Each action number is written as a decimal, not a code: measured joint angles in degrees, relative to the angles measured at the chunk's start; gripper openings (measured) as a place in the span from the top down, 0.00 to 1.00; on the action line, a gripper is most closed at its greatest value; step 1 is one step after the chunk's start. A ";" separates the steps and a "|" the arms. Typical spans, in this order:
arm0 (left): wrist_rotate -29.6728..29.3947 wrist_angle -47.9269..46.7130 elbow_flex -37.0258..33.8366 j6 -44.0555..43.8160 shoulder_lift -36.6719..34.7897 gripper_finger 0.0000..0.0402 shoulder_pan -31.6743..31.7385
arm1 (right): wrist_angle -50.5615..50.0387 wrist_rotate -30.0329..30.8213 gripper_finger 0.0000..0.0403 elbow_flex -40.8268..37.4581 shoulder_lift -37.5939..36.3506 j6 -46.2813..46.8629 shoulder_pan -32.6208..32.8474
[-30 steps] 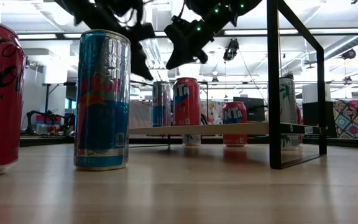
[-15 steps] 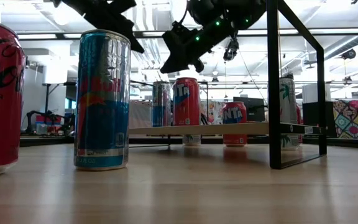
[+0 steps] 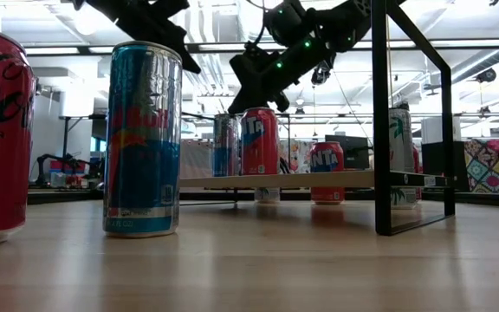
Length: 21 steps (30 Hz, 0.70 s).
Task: Place canned beverage on shelf
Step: Put the center blue soda can on the shelf
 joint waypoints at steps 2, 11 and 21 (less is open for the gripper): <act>0.00 -0.04 0.00 0.00 0.17 1.00 0.00 | -0.88 0.05 0.97 0.49 0.00 -0.03 0.00; 0.00 -0.48 0.00 0.00 0.22 1.00 0.00 | -2.15 0.03 0.97 2.20 -0.02 -0.26 0.00; 0.00 -0.33 0.00 0.00 0.28 1.00 0.00 | -0.41 -0.07 0.97 2.72 0.18 0.41 0.19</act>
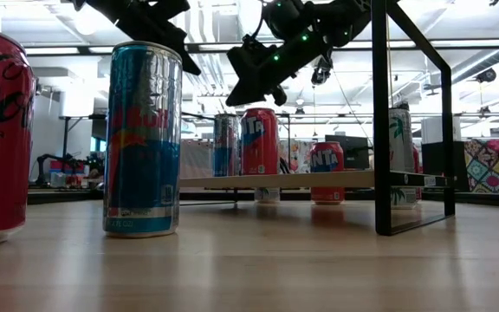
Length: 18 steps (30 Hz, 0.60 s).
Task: Place canned beverage on shelf
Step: Put the center blue soda can on the shelf
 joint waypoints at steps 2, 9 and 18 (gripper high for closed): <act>0.00 -0.01 0.00 0.00 0.00 1.00 0.00 | 1.16 -0.38 0.97 0.02 0.52 0.21 0.09; 0.00 -0.04 0.00 0.00 0.00 1.00 0.00 | 2.23 -0.46 0.97 0.02 2.33 1.57 0.20; 0.00 -0.04 0.00 0.00 0.00 1.00 0.00 | 0.46 -0.44 0.97 0.09 2.33 1.72 0.20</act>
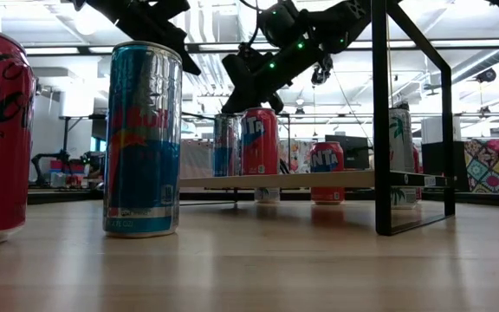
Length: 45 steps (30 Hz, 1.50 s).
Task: Place canned beverage on shelf
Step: Put the center blue soda can on the shelf
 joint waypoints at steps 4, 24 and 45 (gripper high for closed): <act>0.00 -0.01 0.00 0.00 0.00 1.00 0.00 | -0.78 0.00 0.97 0.07 -0.04 0.16 0.00; 0.00 -0.08 0.00 0.00 0.00 1.00 0.00 | -3.44 0.51 0.97 0.12 -2.21 -0.15 0.00; 0.00 -0.32 -0.02 -0.01 0.00 1.00 0.00 | -3.53 0.60 0.97 1.90 -0.22 -0.70 -2.54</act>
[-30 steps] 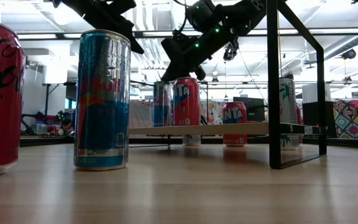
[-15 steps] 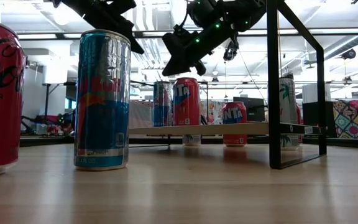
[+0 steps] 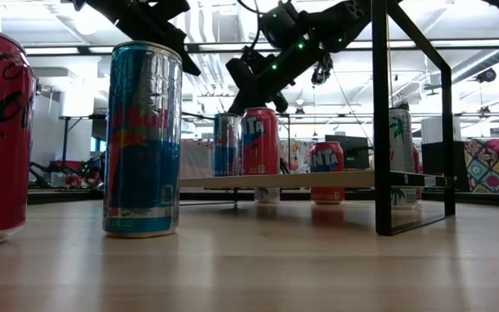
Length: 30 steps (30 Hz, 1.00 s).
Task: Place canned beverage on shelf
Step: Put the center blue soda can on the shelf
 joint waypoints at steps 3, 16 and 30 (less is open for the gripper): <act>0.00 -0.07 0.00 0.01 0.00 1.00 0.00 | 0.01 1.06 0.97 0.00 0.29 0.01 0.00; 0.00 -0.23 0.00 0.00 0.02 1.00 0.00 | -1.44 1.98 0.97 0.02 0.27 1.43 0.02; 0.00 -0.57 0.00 0.00 0.02 1.00 0.00 | -4.47 1.96 0.97 -0.02 -1.28 1.93 0.55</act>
